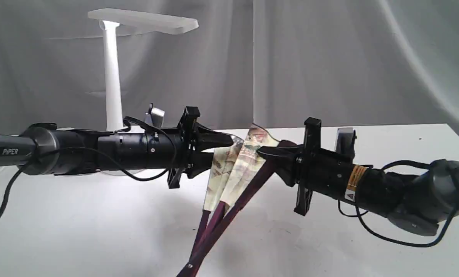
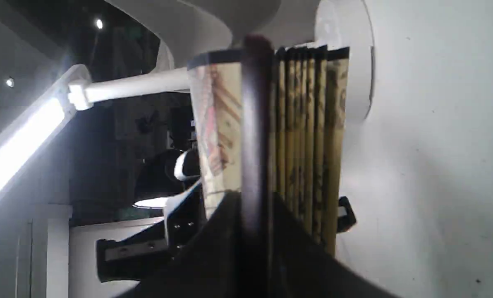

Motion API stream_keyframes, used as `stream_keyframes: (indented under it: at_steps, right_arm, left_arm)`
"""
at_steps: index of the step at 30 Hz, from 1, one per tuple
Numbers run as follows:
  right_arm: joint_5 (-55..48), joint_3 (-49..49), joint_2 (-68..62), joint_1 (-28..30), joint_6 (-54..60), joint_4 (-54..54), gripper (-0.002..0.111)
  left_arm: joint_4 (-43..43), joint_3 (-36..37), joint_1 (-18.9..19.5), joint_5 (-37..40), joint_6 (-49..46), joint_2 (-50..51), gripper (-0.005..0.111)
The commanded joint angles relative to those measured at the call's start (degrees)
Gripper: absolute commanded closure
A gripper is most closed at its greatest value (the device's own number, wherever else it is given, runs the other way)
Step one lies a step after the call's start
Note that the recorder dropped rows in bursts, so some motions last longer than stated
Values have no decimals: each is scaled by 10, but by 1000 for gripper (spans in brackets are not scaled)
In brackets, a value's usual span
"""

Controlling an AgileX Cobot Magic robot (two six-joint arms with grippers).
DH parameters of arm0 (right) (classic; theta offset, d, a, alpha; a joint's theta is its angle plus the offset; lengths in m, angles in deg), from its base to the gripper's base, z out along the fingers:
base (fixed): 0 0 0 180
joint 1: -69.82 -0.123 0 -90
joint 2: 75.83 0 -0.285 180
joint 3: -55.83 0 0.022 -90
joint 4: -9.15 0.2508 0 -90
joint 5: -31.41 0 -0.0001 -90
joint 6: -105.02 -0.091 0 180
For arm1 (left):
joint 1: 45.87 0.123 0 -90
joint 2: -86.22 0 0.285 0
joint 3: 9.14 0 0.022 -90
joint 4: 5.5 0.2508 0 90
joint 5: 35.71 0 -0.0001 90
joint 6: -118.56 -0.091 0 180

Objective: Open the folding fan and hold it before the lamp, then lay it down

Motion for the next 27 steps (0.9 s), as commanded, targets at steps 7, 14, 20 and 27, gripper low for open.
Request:
stream_keyframes:
  at_steps: [7,14,20,27]
  right_arm:
    - [12,-16,3,-1,3,-48,108]
    - [12,-16,19,-1,3,-47,108]
    - [12,-16,36,-2,3,-41,108]
    - [12,-16,36,-14,3,-42,108]
  left_arm:
    - [0,-1,-2,37,-6,-7,62]
    - [0,-1,-2,32,-6,-7,62]
    - [0,-1,-2,32,-6,-7,62]
    - [0,-1,-2,32,-5,-7,62]
